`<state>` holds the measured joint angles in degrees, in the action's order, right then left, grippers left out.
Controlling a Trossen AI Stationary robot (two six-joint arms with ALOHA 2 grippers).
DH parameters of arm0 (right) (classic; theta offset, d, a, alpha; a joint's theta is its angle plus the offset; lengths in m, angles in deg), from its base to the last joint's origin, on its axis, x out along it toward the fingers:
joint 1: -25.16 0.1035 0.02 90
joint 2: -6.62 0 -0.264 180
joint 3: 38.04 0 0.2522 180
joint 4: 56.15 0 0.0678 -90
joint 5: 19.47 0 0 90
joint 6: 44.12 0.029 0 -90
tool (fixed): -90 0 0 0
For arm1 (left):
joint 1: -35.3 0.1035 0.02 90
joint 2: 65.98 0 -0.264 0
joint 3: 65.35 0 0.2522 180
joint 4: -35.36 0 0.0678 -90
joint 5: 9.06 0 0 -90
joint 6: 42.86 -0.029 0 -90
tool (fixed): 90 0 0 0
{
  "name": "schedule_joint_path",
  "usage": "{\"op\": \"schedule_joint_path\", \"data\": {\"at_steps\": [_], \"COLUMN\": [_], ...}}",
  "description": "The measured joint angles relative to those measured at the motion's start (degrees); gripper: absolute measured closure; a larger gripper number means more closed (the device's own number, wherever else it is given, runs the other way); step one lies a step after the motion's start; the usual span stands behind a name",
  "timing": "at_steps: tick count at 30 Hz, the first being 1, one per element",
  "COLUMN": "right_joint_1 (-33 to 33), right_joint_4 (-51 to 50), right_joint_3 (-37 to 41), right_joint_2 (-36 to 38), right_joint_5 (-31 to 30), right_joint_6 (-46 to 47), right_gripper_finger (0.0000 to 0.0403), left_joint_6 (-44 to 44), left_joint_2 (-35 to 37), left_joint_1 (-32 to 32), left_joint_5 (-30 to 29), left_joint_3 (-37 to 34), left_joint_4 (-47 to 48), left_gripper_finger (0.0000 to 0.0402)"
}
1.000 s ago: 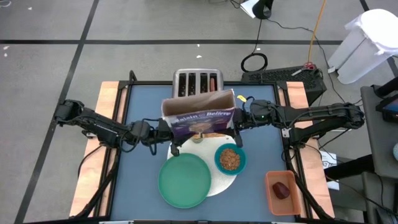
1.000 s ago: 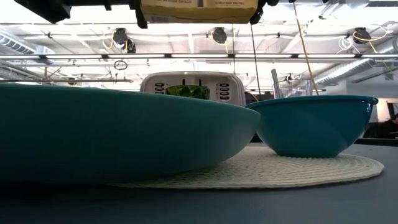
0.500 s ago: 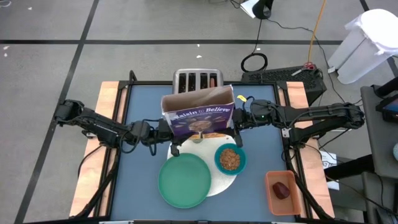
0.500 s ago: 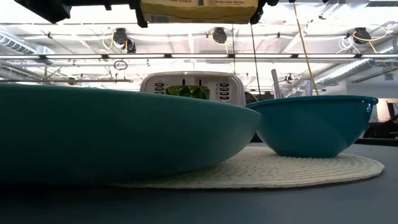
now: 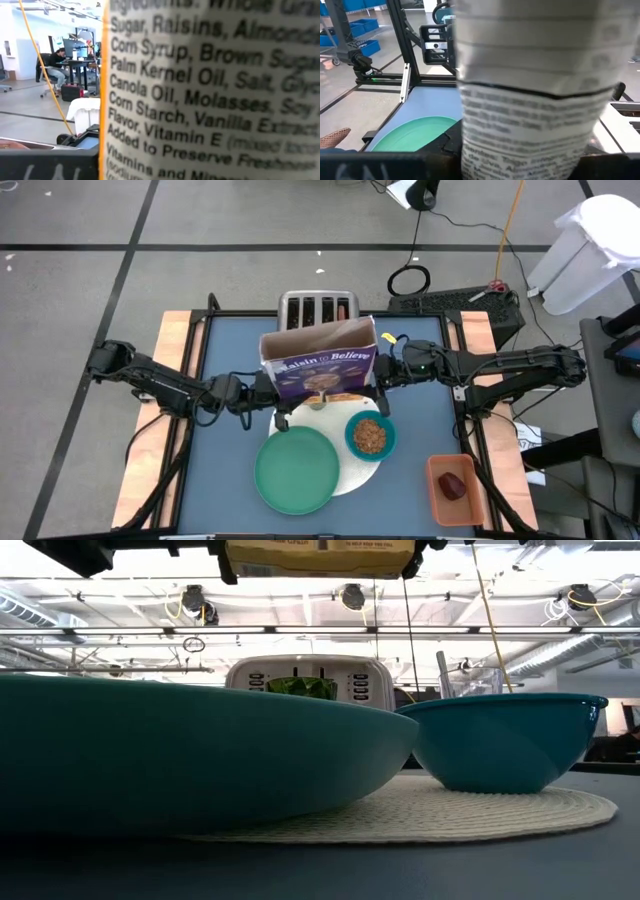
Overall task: Arrange a breakfast setting
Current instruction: Pour the cereal into the blue bowl
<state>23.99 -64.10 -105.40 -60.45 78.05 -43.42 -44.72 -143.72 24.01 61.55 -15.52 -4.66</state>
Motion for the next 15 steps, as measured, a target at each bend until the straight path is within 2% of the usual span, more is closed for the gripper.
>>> {"op": "schedule_joint_path", "data": {"at_steps": [15], "right_joint_1": [0.0], "right_joint_4": [0.1], "right_joint_3": [0.0], "right_joint_2": [0.3], "right_joint_5": [0.0], "right_joint_6": [0.0], "right_gripper_finger": [0.0124], "left_joint_6": [-0.5], "left_joint_2": [-0.1], "left_joint_1": [0.0], "left_joint_5": [-0.3], "left_joint_3": [0.0], "left_joint_4": [0.1], "left_gripper_finger": [0.0234]}}
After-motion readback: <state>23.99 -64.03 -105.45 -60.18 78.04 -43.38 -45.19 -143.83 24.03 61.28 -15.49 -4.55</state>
